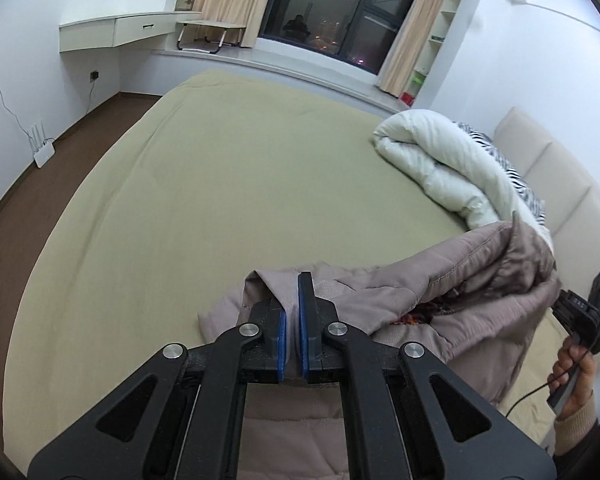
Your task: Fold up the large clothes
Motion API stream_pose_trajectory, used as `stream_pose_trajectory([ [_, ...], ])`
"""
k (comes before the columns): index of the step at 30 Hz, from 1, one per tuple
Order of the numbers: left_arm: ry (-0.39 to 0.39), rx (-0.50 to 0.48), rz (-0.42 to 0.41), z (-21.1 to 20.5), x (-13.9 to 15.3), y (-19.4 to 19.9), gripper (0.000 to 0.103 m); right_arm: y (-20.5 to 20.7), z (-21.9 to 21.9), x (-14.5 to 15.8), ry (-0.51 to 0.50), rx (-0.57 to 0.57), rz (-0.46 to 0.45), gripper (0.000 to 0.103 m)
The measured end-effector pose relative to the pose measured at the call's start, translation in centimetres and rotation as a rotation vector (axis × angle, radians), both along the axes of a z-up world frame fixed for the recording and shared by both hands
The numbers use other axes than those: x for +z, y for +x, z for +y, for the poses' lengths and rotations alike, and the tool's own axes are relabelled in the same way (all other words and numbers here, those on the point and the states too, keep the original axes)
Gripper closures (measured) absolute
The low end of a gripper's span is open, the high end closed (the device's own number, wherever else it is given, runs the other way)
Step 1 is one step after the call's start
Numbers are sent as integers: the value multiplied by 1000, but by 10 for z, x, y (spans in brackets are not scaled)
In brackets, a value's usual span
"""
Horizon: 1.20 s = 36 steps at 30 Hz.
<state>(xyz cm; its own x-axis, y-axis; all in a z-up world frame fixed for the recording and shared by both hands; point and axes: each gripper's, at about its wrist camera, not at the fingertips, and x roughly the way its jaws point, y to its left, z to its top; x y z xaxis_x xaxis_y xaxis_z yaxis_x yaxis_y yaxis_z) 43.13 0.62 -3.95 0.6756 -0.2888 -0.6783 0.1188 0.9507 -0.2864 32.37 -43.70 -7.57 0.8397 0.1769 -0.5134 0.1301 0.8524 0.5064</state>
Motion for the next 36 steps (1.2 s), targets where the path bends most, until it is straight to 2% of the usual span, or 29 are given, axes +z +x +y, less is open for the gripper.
stream_pose_trajectory([
  [3, -26, 20, 89, -5, -44, 63, 99, 42, -11, -33, -3, -64, 77, 94],
  [5, -21, 39, 158, -4, -72, 89, 98, 70, -15, -68, -5, -83, 172, 93],
  [8, -44, 67, 151, 6, -83, 93, 94, 82, -16, -101, 13, -89, 239, 77],
  [10, -31, 83, 126, 11, -80, 83, 92, 76, -15, -101, 2, -91, 202, 52],
  [11, -28, 102, 107, 14, -76, 77, 92, 72, -13, -98, -22, -85, 183, 46],
  [13, -10, 132, 59, 17, -69, 53, 92, 63, -6, -88, -127, -119, 185, 16],
  [15, 30, 149, -1, 10, -57, 38, 92, 54, 5, -73, -190, -115, 136, 14],
  [17, 76, 92, -30, -17, -50, 16, 92, 47, 26, -58, -263, -73, 140, 14],
  [18, 111, 56, -35, -34, -51, 12, 92, 46, 40, -53, -247, -21, 141, 14],
  [20, 153, 8, -32, -60, -57, 11, 92, 50, 78, -50, -221, 130, 150, 14],
  [22, 188, -30, -17, -84, -70, 6, 92, 58, 125, -52, -290, 243, 158, 14],
  [24, 203, -64, 8, -101, -85, 2, 92, 71, 162, -61, -365, 308, 187, 18],
  [26, 217, -79, 26, -115, -100, 0, 92, 91, 181, -82, -440, 300, 290, 31],
  [27, 221, -85, 37, -119, -108, 1, 92, 102, 184, -96, -436, 294, 355, 49],
  [28, 221, -88, 46, -122, -113, 3, 92, 112, 182, -109, -422, 275, 407, 57],
  [29, 224, -89, 51, -125, -122, 1, 92, 119, 179, -114, -412, 267, 417, 61],
  [30, 226, -91, 54, -131, -129, 3, 92, 124, 177, -118, -399, 268, 423, 69],
  [31, 223, -88, 52, -132, -132, 5, 92, 127, 175, -119, -370, 270, 419, 82],
  [33, 217, -80, 41, -134, -135, 9, 92, 133, 175, -114, -367, 270, 391, 92],
  [36, 208, -70, 11, -136, -133, 17, 92, 142, 182, -100, -397, 262, 330, 95],
])
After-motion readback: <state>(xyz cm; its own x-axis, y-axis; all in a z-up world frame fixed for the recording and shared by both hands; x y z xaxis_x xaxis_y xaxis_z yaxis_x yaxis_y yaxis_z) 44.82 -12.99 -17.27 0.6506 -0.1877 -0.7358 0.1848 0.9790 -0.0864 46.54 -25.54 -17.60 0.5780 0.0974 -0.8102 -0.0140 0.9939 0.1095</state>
